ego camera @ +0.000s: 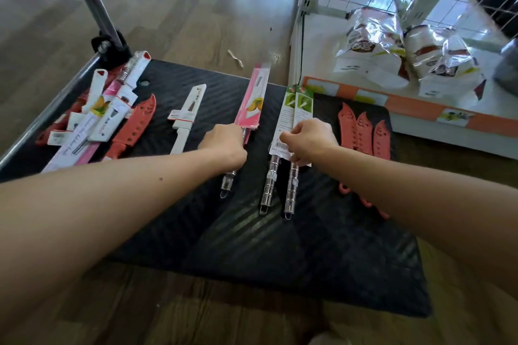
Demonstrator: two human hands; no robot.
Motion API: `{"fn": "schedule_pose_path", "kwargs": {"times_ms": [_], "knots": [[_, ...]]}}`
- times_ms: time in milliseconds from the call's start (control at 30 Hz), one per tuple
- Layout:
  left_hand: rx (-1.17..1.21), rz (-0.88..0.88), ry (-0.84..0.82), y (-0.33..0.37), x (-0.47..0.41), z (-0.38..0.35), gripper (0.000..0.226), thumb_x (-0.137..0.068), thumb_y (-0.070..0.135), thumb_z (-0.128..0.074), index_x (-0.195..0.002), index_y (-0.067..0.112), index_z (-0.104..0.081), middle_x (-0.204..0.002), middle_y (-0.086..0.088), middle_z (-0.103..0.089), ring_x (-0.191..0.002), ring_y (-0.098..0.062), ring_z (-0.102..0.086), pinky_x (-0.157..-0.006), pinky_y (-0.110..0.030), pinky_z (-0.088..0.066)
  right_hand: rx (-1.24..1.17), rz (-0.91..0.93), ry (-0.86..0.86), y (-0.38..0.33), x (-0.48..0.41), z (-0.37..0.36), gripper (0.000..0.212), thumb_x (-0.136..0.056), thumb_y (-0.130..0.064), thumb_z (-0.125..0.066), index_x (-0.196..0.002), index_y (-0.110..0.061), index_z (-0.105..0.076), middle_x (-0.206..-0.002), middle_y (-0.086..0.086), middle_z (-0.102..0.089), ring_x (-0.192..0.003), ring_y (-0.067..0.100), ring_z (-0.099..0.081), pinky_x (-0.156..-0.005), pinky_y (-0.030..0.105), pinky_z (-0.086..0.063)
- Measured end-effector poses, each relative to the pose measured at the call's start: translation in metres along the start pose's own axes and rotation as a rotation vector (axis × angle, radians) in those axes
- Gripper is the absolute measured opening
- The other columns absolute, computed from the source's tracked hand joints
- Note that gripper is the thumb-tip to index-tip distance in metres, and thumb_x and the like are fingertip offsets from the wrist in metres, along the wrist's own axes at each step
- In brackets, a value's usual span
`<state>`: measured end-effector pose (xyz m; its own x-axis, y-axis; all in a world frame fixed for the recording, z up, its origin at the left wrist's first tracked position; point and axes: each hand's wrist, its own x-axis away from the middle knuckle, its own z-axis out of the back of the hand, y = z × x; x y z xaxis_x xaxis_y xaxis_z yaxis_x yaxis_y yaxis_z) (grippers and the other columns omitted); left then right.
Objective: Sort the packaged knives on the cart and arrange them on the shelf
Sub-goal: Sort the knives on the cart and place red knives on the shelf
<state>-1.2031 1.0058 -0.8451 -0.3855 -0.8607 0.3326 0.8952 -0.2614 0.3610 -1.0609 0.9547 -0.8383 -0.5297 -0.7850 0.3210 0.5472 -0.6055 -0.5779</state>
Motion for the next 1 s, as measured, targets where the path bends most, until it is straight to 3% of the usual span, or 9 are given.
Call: {"fn": "schedule_pose_path", "kwargs": {"times_ms": [100,300,467,767,1000], "knots": [[0.037,-0.027,0.029,-0.005,-0.003,0.001,0.026,-0.089,0.029,-0.055,-0.084,0.003,-0.055,-0.099,-0.020,-0.062,-0.097,-0.038,-0.059,-0.068,-0.033,-0.039,0.002,0.004,-0.007,-0.001,0.000,-0.001,0.030,-0.086,-0.024,-0.057,-0.061,-0.009,-0.060,-0.070,0.012,-0.069,-0.069,0.026,-0.072,-0.075,0.040,-0.060],[-0.054,-0.034,0.067,-0.018,-0.005,0.004,0.046,-0.089,0.045,-0.052,-0.112,0.005,-0.050,-0.118,-0.015,-0.057,-0.110,-0.034,-0.054,-0.075,-0.034,-0.039,0.040,0.025,-0.038,-0.008,0.004,-0.007,0.030,-0.087,-0.025,-0.055,-0.062,-0.009,-0.058,-0.078,0.013,-0.072,-0.073,0.027,-0.072,-0.077,0.041,-0.059],[-0.068,-0.018,0.061,-0.026,-0.002,0.010,0.047,-0.088,0.047,-0.051,-0.115,0.009,-0.049,-0.118,-0.012,-0.057,-0.109,-0.031,-0.054,-0.074,-0.035,-0.039,0.069,0.057,-0.079,-0.017,0.009,-0.017,0.030,-0.089,-0.026,-0.055,-0.063,-0.010,-0.059,-0.066,0.009,-0.066,-0.074,0.027,-0.072,-0.077,0.039,-0.059],[-0.137,0.053,0.143,-0.080,0.013,0.032,0.045,-0.090,0.043,-0.050,-0.122,0.011,-0.050,-0.122,-0.011,-0.057,-0.110,-0.032,-0.056,-0.083,-0.039,-0.046,0.033,0.157,-0.174,-0.062,0.021,-0.053,0.025,-0.089,-0.028,-0.057,-0.075,-0.008,-0.064,-0.078,0.012,-0.070,-0.075,0.028,-0.072,-0.073,0.040,-0.060],[-0.126,0.150,0.201,-0.136,0.026,0.054,0.044,-0.090,0.041,-0.050,-0.121,0.011,-0.051,-0.123,-0.011,-0.056,-0.113,-0.032,-0.053,-0.087,-0.040,-0.047,0.021,0.224,-0.253,-0.102,0.034,-0.094,0.025,-0.088,-0.026,-0.056,-0.066,-0.014,-0.057,-0.072,0.009,-0.069,-0.076,0.028,-0.072,-0.073,0.042,-0.060]]}}
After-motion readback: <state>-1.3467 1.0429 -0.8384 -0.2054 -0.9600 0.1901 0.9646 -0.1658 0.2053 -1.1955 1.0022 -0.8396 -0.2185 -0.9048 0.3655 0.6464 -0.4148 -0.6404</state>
